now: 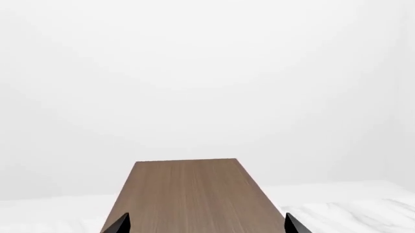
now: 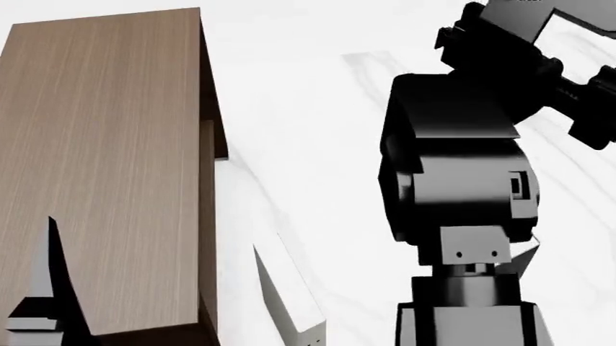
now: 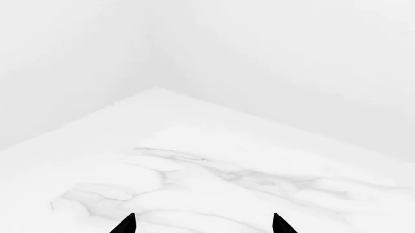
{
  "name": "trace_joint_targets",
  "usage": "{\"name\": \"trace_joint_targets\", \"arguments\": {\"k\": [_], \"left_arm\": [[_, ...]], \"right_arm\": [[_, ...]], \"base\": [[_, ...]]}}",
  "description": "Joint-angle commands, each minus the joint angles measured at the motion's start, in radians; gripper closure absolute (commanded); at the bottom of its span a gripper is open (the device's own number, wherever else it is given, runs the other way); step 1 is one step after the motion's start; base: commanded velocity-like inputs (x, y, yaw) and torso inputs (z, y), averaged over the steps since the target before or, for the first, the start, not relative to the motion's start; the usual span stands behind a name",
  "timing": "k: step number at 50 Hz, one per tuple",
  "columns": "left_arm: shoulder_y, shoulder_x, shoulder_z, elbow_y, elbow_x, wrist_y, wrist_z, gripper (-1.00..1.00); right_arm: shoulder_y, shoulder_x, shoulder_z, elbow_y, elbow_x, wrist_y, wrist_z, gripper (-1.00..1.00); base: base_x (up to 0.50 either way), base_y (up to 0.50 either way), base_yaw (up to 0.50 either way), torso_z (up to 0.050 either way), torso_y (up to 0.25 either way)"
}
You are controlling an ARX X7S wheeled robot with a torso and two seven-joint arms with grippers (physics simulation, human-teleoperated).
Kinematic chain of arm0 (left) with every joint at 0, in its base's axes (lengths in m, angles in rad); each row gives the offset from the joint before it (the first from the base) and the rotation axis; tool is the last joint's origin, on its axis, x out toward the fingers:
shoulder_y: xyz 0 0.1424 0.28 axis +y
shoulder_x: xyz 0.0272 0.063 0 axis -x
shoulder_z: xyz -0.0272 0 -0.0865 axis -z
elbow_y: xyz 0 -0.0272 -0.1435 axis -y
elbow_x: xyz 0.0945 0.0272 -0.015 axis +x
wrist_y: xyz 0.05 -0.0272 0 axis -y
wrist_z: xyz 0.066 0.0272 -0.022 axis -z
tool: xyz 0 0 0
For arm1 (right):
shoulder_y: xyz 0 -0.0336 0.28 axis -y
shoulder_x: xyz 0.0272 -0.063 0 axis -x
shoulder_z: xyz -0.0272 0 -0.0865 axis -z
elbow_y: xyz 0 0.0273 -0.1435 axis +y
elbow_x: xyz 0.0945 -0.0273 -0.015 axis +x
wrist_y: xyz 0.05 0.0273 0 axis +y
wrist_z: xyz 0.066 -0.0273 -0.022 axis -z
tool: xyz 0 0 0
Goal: Pick up the book in the middle and place it on the cabinet shelf.
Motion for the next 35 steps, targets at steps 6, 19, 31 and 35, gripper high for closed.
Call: {"name": "trace_joint_targets", "arguments": {"k": [6, 19, 31, 35], "left_arm": [[-0.001, -0.026, -0.025, 0.03, -0.038, -0.001, -0.032, -1.0], [-0.003, -0.039, -0.019, 0.024, -0.05, 0.013, -0.045, -1.0], [-0.002, -0.046, -0.024, 0.023, -0.064, 0.024, -0.051, -1.0], [0.0, -0.049, -0.029, 0.023, -0.07, 0.029, -0.053, -1.0]], "right_arm": [[0.03, 0.01, 0.047, 0.174, 0.031, 0.071, 0.243, -1.0], [0.055, -0.005, 0.166, 0.27, 0.17, 0.091, 0.287, -1.0], [0.092, -0.001, 0.171, 0.338, 0.24, 0.087, 0.271, -1.0], [0.096, 0.001, 0.175, 0.341, 0.259, 0.086, 0.267, -1.0]], "base": [[0.0, 0.0, 0.0, 0.0, 0.0], [0.0, 0.0, 0.0, 0.0, 0.0], [0.0, 0.0, 0.0, 0.0, 0.0], [0.0, 0.0, 0.0, 0.0, 0.0]]}}
